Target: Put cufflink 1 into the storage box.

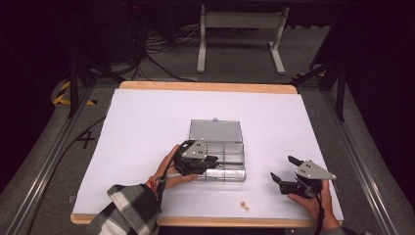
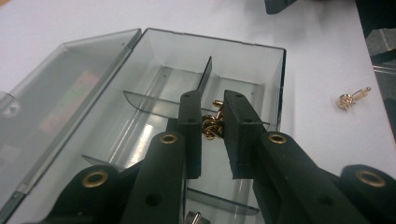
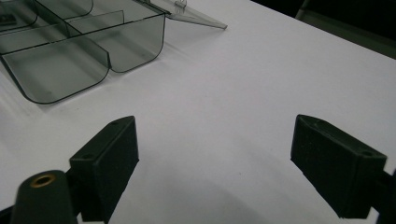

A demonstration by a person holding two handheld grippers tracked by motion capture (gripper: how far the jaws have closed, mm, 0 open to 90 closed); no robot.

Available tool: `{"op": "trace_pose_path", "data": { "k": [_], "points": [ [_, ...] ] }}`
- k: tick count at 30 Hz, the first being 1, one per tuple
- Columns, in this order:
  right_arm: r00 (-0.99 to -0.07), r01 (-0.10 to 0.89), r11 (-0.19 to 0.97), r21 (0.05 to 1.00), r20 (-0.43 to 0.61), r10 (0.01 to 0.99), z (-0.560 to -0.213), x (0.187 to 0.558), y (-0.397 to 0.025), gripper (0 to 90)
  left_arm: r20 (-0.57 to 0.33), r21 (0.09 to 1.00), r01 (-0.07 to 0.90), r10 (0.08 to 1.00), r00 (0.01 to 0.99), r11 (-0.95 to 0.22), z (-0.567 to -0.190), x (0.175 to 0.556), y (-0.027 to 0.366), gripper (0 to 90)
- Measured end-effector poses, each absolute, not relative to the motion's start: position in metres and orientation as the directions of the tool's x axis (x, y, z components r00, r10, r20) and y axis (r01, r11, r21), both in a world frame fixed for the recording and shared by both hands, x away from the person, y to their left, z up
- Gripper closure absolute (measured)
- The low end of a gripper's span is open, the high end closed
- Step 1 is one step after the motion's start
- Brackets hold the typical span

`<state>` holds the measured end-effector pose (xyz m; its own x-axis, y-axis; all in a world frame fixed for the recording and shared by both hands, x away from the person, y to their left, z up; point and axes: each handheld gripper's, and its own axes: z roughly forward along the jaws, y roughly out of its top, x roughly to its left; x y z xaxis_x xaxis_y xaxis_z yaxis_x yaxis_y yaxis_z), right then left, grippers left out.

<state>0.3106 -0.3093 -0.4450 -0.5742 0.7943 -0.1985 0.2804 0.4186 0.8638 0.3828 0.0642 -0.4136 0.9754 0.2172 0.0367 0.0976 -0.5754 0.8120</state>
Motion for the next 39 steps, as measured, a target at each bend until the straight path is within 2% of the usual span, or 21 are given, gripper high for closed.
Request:
{"op": "trace_pose_path", "data": {
  "k": [24,39],
  "points": [
    [-0.58,0.276,0.423,0.863,-0.201,0.789,-0.4453,0.3105,-0.3088,15.9,0.026,0.777,0.114,0.212,0.977,-0.619,-0.422,0.384,0.0588,77.8],
    [-0.576,0.278,0.429,0.859,-0.208,0.791,-0.4451,0.3105,-0.3085,16.0,0.051,0.803,0.108,0.248,0.967,-0.586,-0.4161,0.3818,0.064,70.5]
  ]
}}
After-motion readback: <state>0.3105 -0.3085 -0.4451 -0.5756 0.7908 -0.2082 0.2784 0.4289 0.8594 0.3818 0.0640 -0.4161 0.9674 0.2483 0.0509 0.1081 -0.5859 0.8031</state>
